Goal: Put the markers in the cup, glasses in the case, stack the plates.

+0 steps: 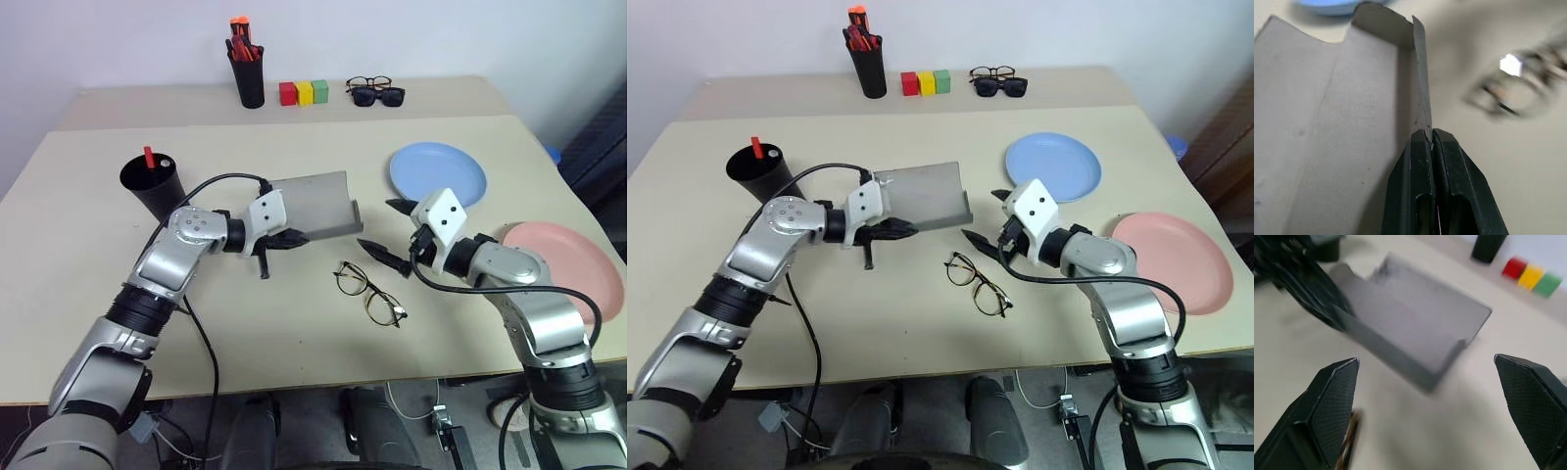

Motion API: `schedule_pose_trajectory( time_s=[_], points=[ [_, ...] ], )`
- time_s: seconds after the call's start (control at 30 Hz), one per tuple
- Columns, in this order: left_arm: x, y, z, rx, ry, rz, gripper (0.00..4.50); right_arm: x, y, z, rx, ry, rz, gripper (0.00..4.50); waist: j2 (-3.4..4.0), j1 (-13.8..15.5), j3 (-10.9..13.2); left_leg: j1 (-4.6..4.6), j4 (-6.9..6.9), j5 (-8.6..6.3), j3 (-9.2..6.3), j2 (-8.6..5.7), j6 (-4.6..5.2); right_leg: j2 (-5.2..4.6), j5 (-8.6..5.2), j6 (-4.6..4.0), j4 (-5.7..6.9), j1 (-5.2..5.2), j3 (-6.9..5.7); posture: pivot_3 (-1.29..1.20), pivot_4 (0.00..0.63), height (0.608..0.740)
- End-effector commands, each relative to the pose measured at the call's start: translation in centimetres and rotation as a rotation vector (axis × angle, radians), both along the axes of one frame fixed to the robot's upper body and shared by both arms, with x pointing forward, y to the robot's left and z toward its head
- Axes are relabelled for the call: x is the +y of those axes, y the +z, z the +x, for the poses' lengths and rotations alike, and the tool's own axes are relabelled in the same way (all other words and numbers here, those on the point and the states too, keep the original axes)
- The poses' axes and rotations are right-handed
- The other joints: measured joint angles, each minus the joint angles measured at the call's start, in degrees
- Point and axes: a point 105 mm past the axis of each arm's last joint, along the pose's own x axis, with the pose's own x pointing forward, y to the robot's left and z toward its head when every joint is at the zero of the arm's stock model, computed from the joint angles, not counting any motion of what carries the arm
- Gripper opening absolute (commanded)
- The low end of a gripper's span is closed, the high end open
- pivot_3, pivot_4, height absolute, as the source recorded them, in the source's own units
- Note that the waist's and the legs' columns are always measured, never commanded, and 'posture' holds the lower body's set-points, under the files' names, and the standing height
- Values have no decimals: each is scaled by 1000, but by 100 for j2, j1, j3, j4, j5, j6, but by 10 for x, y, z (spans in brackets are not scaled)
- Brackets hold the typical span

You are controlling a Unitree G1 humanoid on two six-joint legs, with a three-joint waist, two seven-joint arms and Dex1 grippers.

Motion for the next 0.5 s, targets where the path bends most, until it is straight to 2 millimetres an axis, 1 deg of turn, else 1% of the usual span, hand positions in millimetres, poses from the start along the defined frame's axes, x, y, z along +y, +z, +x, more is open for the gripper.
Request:
schedule_pose_trajectory(
  time_s=[0.03,0.1,0.13,0.17,0.27,0.3,0.4,0.5],
  points=[
    [7,-1,-7,-19,-79,81,364,-2,4,-13,42,29,-20,4500,0,16,0,-3,2,0,0,0,0,0,0,0,-1,0,0,0,150,740],
    [10,-4,-5,-5,-67,85,938,-4,0,-15,71,21,-36,4500,-1,21,0,-4,4,-1,0,0,1,0,-1,0,-3,1,0,0,150,740],
    [11,-4,-3,-6,-57,79,1441,-4,-2,-17,86,20,-42,4500,-1,23,0,-4,4,-1,0,0,2,0,-2,1,-2,1,0,0,150,740],
    [10,-3,-2,-13,-57,69,1834,-5,-6,-18,105,17,-54,4500,-1,22,0,-4,4,-1,0,0,3,0,-2,1,-2,0,0,0,150,740],
    [8,5,7,-106,-17,34,3394,-8,-20,-24,170,12,-100,4500,-1,34,0,-4,4,-2,0,0,4,0,-2,3,-1,0,0,0,150,740],
    [9,8,9,-107,4,9,3885,-9,-25,-26,197,9,-111,4500,-1,40,0,-5,4,-2,0,0,5,0,-2,4,-2,0,0,0,150,740],
    [16,22,12,-115,58,-67,3885,-12,-37,-35,258,11,-157,4500,-1,32,0,-4,5,-3,0,0,6,1,-2,4,0,0,0,0,150,740],
    [24,26,5,-108,79,-101,3885,-13,-39,-39,265,17,-190,4500,0,-18,0,-4,5,-4,-1,1,7,1,-2,4,2,-1,0,0,150,740]
  ],
)
